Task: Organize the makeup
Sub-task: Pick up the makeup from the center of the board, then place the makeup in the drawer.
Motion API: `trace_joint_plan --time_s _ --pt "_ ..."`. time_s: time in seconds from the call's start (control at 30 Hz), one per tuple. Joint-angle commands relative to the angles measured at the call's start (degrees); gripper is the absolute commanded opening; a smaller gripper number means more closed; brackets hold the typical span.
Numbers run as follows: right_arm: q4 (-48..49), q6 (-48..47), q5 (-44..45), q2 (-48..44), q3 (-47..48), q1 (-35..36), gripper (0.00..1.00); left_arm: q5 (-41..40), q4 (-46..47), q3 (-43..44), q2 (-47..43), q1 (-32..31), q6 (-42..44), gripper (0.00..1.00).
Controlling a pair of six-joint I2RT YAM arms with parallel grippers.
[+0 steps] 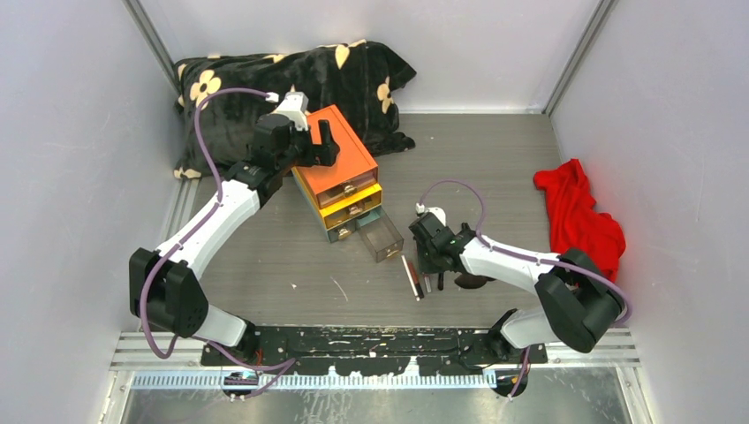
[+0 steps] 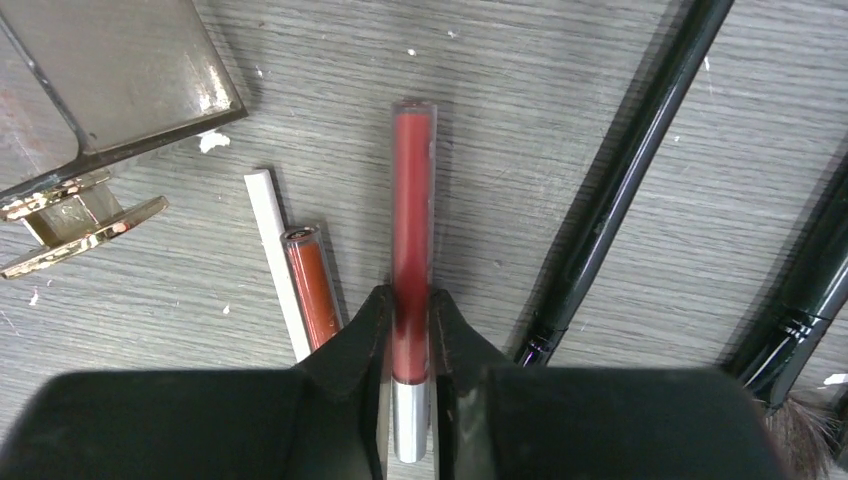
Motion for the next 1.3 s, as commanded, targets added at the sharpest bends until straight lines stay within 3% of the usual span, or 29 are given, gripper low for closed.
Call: trace_joint_plan --time_s 0.0,0.1,0.23,0.4,0.6,1.03,1.27 --pt "0.02 0.28 1.46 0.36 0.81 0.38 0.1 -0.5 -9.89 -2.41 0.43 0.35 -0.53 1.0" --pt "-2.87 -0.82 5.06 -1.48 2.52 0.35 0.01 -0.53 -9.72 -2.42 0.45 0.3 -0.61 1.0" --pt "-9.25 -4.19 5.83 -4.28 8.26 0.4 0.01 -0.42 -9.64 -2.44 0.52 0.36 -0.87 1.0" --pt "-19.9 -8.59 3.84 -4.35 20.12 0.58 0.01 -0.46 -9.6 -2.42 0.31 0.33 -1.08 1.0" --pt "-25.54 -11.77 -3.81 -1.18 32.3 0.64 0.02 -0.59 -9.63 -2.53 -0.19 0.34 -1.31 1.0" --pt "-15.73 -9.01 -18.57 6.66 31.99 0.65 0.03 -1.28 -9.98 -3.13 -2.07 0.45 -1.07 1.0" --pt "-11.96 -7.86 -21.2 9.6 31.93 0.61 0.03 -1.37 -10.23 -3.11 -2.96 0.84 -0.89 1.0"
